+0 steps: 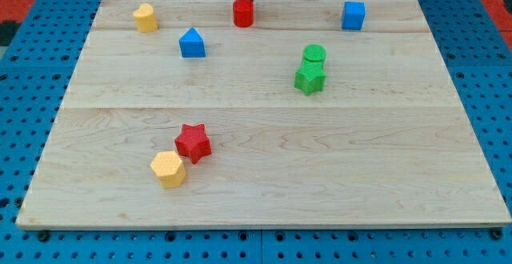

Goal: Nudge the green star and the green circle down a bit

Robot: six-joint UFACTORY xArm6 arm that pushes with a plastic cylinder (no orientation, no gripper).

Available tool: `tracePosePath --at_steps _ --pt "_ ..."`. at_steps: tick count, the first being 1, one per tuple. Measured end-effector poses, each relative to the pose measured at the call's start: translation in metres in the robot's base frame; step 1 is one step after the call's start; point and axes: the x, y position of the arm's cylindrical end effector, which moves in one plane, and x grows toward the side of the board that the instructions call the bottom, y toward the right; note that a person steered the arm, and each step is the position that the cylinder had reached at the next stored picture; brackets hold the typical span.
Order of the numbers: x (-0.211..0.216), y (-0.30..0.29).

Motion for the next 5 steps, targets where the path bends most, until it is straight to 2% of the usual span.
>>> tracePosePath --at_steps 2,3,5 --pt "0.004 0.011" --pt "0.003 0.101" --pt "0.003 0.125"
